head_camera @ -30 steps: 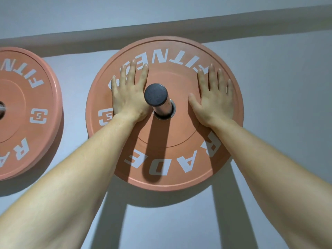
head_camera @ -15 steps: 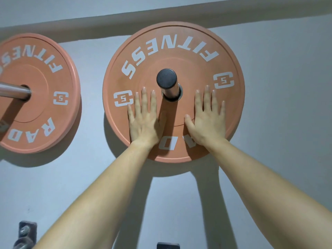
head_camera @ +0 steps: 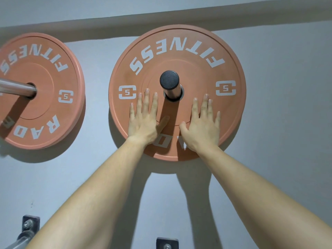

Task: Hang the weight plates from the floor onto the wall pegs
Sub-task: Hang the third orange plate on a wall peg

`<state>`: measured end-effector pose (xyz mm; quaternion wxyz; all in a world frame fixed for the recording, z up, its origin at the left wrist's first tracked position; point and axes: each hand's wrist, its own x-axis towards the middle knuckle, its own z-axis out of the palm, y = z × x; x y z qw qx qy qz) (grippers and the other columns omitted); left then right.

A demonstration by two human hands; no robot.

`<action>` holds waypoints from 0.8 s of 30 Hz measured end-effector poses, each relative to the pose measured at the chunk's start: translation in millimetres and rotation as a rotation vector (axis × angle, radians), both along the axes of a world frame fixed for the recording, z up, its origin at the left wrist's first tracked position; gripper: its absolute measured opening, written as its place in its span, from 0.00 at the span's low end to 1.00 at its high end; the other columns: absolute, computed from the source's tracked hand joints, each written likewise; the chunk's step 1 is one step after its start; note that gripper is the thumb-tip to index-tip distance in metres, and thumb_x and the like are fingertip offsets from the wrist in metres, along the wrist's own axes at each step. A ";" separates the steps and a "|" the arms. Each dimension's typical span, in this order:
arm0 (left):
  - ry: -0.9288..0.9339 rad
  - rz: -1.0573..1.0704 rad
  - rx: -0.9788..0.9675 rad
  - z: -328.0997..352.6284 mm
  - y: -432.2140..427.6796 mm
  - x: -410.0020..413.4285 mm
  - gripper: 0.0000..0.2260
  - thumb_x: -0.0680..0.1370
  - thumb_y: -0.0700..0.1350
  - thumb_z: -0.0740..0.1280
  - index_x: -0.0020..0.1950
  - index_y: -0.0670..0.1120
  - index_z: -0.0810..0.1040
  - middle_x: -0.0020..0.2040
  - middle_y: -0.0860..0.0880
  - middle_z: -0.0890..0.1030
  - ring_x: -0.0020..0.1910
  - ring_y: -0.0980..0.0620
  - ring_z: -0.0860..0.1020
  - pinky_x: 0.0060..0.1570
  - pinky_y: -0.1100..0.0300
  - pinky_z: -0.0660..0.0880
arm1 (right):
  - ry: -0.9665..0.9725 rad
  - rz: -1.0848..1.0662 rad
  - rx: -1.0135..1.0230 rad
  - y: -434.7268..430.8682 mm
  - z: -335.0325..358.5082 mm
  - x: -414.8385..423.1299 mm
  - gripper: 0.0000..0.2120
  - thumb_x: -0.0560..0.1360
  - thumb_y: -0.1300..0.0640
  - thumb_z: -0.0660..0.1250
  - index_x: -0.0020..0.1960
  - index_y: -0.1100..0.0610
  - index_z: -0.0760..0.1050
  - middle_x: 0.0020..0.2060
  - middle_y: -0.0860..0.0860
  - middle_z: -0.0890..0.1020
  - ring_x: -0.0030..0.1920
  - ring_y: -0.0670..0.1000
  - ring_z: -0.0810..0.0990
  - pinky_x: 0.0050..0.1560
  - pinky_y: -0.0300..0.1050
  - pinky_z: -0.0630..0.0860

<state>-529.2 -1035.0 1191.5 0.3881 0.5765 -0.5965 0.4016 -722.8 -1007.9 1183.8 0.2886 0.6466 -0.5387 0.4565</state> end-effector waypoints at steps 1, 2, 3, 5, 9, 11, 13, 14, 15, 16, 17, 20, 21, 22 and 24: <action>-0.009 -0.023 0.014 3.1 2.6 2.5 0.38 0.84 0.57 0.56 0.79 0.51 0.29 0.79 0.47 0.28 0.80 0.44 0.33 0.78 0.40 0.41 | -0.013 -0.002 -0.005 1.3 -2.5 2.5 0.38 0.78 0.43 0.51 0.82 0.53 0.40 0.80 0.55 0.37 0.80 0.54 0.37 0.78 0.60 0.41; -0.011 -0.044 0.033 6.2 5.7 4.1 0.36 0.84 0.61 0.52 0.80 0.51 0.30 0.78 0.48 0.27 0.79 0.45 0.32 0.78 0.41 0.39 | -0.028 -0.006 -0.012 2.6 -5.0 5.4 0.37 0.78 0.44 0.51 0.82 0.53 0.41 0.80 0.56 0.37 0.80 0.54 0.38 0.78 0.60 0.42; -0.007 -0.069 0.052 8.6 7.9 5.3 0.36 0.83 0.65 0.48 0.80 0.51 0.30 0.78 0.49 0.26 0.79 0.46 0.32 0.77 0.42 0.37 | -0.040 -0.012 -0.016 4.2 -7.3 8.4 0.37 0.78 0.44 0.52 0.82 0.53 0.42 0.80 0.56 0.38 0.80 0.54 0.39 0.78 0.60 0.43; 0.007 -0.099 0.075 11.8 12.7 4.4 0.36 0.82 0.68 0.45 0.81 0.52 0.32 0.79 0.50 0.28 0.79 0.47 0.31 0.77 0.42 0.36 | -0.048 -0.027 -0.006 6.9 -12.2 14.4 0.38 0.78 0.44 0.52 0.82 0.53 0.42 0.80 0.56 0.38 0.80 0.55 0.39 0.77 0.60 0.44; 0.042 -0.115 0.078 12.6 9.3 0.8 0.39 0.82 0.67 0.51 0.80 0.52 0.31 0.78 0.50 0.27 0.79 0.46 0.31 0.76 0.39 0.37 | -0.022 -0.045 0.017 10.8 -20.5 21.2 0.39 0.77 0.45 0.53 0.82 0.54 0.41 0.80 0.58 0.39 0.80 0.57 0.40 0.77 0.61 0.46; 0.049 -0.114 0.088 12.1 7.0 0.1 0.39 0.82 0.64 0.54 0.80 0.52 0.30 0.78 0.49 0.26 0.79 0.45 0.31 0.77 0.37 0.38 | -0.007 -0.049 0.014 10.2 -20.7 19.1 0.39 0.76 0.45 0.54 0.82 0.54 0.42 0.80 0.58 0.40 0.80 0.58 0.40 0.77 0.62 0.47; 0.046 -0.109 0.084 11.4 6.3 -1.2 0.42 0.82 0.65 0.55 0.79 0.51 0.29 0.78 0.48 0.26 0.79 0.45 0.30 0.76 0.38 0.38 | 0.008 -0.053 0.002 7.9 -19.4 14.5 0.40 0.76 0.46 0.54 0.82 0.53 0.41 0.81 0.57 0.40 0.80 0.57 0.41 0.77 0.62 0.48; 0.041 -0.101 0.086 10.4 7.5 -2.5 0.42 0.81 0.64 0.56 0.79 0.50 0.28 0.78 0.48 0.26 0.78 0.44 0.30 0.76 0.38 0.38 | 0.018 -0.056 -0.003 6.6 -19.2 11.9 0.40 0.75 0.46 0.54 0.82 0.53 0.41 0.81 0.57 0.39 0.80 0.57 0.41 0.78 0.62 0.48; 0.047 -0.098 0.088 9.0 6.7 -3.8 0.43 0.81 0.62 0.58 0.79 0.50 0.28 0.78 0.47 0.26 0.78 0.44 0.30 0.76 0.38 0.39 | 0.031 -0.061 -0.009 5.4 -18.6 9.2 0.40 0.75 0.46 0.55 0.82 0.53 0.41 0.81 0.57 0.39 0.80 0.57 0.40 0.78 0.62 0.48; 0.057 -0.095 0.086 7.7 4.6 -5.1 0.45 0.81 0.59 0.61 0.79 0.50 0.28 0.78 0.47 0.26 0.78 0.43 0.30 0.76 0.38 0.39 | 0.044 -0.066 -0.014 4.3 -18.4 6.5 0.40 0.75 0.46 0.55 0.82 0.52 0.41 0.80 0.57 0.39 0.80 0.57 0.40 0.78 0.62 0.48; 0.073 -0.093 0.081 6.6 4.3 -6.8 0.46 0.80 0.55 0.64 0.79 0.50 0.27 0.78 0.47 0.26 0.79 0.43 0.30 0.76 0.38 0.40 | 0.057 -0.071 -0.018 3.4 -17.6 4.2 0.41 0.75 0.46 0.55 0.82 0.52 0.41 0.80 0.57 0.39 0.80 0.57 0.40 0.78 0.62 0.47; 0.128 -0.082 0.063 2.7 1.5 -12.2 0.50 0.78 0.52 0.68 0.77 0.52 0.25 0.78 0.47 0.26 0.79 0.43 0.31 0.75 0.38 0.39 | 0.090 -0.083 -0.024 2.8 -14.1 -1.7 0.40 0.75 0.47 0.55 0.82 0.52 0.40 0.80 0.56 0.38 0.80 0.56 0.38 0.78 0.61 0.46; 0.133 -0.082 0.067 2.0 2.3 -14.3 0.49 0.79 0.55 0.65 0.78 0.52 0.25 0.78 0.48 0.26 0.79 0.43 0.31 0.75 0.38 0.39 | 0.098 -0.085 -0.025 3.2 -12.5 -3.3 0.40 0.75 0.47 0.55 0.82 0.52 0.40 0.80 0.56 0.37 0.80 0.56 0.38 0.78 0.61 0.45; 0.140 -0.098 0.078 1.4 3.5 -16.2 0.45 0.81 0.60 0.60 0.78 0.52 0.26 0.78 0.48 0.26 0.79 0.43 0.31 0.75 0.39 0.39 | 0.105 -0.084 -0.023 3.7 -11.1 -4.2 0.40 0.75 0.47 0.55 0.82 0.52 0.39 0.80 0.56 0.37 0.80 0.56 0.38 0.78 0.62 0.45; 0.160 -0.122 0.100 1.2 4.7 -19.5 0.41 0.81 0.66 0.52 0.79 0.52 0.27 0.78 0.48 0.26 0.79 0.44 0.31 0.74 0.40 0.37 | 0.111 -0.078 -0.019 4.5 -9.1 -5.9 0.41 0.75 0.47 0.56 0.82 0.52 0.39 0.80 0.56 0.36 0.80 0.56 0.37 0.78 0.61 0.44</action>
